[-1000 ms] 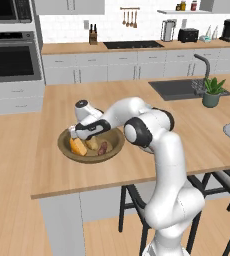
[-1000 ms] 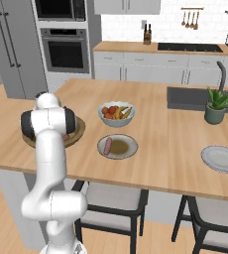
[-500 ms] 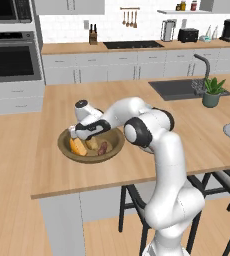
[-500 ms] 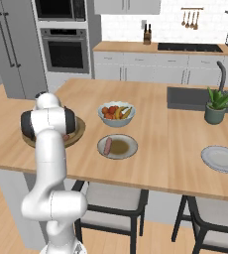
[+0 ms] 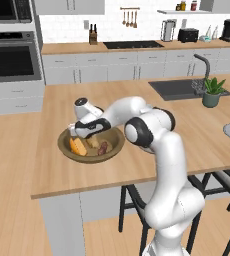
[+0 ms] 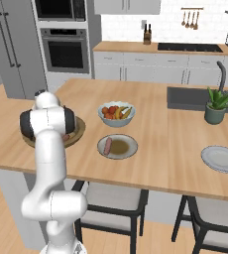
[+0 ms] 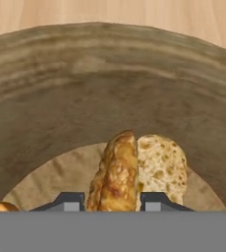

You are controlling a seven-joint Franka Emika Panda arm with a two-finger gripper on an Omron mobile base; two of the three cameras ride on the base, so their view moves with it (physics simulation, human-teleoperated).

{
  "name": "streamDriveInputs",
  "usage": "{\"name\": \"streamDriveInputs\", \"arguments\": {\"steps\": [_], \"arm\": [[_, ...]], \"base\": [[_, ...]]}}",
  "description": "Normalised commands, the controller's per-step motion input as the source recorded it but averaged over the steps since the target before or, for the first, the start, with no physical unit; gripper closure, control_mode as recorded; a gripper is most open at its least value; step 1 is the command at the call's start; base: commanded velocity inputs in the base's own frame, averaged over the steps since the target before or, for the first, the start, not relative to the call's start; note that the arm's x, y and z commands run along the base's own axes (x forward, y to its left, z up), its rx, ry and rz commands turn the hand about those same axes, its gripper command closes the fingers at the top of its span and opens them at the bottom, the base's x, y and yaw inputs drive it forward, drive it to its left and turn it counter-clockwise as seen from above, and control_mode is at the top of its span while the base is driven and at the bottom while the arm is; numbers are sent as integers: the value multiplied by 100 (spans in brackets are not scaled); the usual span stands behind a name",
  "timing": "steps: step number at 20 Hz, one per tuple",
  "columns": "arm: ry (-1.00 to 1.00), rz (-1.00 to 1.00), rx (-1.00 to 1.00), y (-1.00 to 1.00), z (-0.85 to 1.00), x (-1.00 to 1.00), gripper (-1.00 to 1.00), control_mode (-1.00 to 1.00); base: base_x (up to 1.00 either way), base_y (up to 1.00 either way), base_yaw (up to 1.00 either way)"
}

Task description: Place one bun and one sausage from the bowl on each plate.

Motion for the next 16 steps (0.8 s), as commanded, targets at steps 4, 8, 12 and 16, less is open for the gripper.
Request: {"name": "streamDriveInputs", "arguments": {"steps": [4, 8, 12, 16], "arm": [[0, 0, 0, -17, 100, -41, 100, -100], [0, 3, 2, -91, 68, -58, 100, -100], [2, 2, 4, -100, 41, -29, 100, -100], [2, 0, 4, -100, 8, -21, 100, -100]], "base": [[0, 0, 0], [0, 0, 0], [0, 0, 0], [0, 0, 0]]}}
